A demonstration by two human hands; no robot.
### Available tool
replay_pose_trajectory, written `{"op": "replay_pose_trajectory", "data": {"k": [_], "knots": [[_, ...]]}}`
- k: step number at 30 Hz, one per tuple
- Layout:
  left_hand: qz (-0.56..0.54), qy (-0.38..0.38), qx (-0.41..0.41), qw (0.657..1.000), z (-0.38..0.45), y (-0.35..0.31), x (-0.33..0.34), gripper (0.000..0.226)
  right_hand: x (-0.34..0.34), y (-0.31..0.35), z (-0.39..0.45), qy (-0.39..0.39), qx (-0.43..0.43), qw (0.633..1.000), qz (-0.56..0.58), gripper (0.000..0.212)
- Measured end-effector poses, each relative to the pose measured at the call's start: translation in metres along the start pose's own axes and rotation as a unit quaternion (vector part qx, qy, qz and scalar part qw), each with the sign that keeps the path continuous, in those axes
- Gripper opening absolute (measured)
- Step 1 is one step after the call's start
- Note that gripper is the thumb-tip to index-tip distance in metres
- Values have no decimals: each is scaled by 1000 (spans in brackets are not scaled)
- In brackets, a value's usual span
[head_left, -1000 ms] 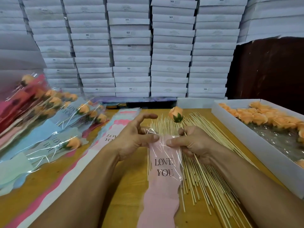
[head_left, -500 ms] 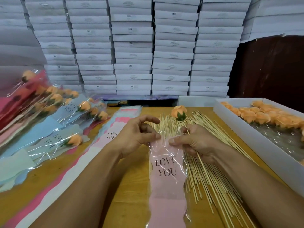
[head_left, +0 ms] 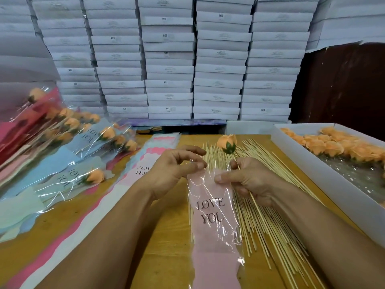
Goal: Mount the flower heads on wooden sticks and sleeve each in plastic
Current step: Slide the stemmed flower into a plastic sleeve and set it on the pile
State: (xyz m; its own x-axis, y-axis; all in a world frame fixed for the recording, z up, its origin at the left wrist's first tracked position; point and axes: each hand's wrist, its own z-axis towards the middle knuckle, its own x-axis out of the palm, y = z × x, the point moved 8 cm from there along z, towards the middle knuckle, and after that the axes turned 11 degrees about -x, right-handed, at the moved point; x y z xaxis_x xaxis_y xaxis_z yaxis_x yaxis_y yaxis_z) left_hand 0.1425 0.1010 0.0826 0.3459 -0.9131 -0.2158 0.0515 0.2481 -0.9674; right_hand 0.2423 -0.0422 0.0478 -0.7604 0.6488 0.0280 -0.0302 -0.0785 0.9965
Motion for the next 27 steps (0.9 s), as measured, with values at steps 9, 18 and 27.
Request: {"op": "replay_pose_trajectory", "data": {"k": [9, 18, 27], "knots": [[-219, 50, -19, 974, 3, 8, 9, 6, 10, 6, -8, 46, 28, 998, 33, 57], [-165, 179, -58, 968, -8, 8, 34, 9, -49, 34, 39, -197, -1, 980, -39, 19], [-139, 314, -112, 932, -27, 9, 54, 23, -68, 82, 85, -281, -42, 956, -74, 23]]}}
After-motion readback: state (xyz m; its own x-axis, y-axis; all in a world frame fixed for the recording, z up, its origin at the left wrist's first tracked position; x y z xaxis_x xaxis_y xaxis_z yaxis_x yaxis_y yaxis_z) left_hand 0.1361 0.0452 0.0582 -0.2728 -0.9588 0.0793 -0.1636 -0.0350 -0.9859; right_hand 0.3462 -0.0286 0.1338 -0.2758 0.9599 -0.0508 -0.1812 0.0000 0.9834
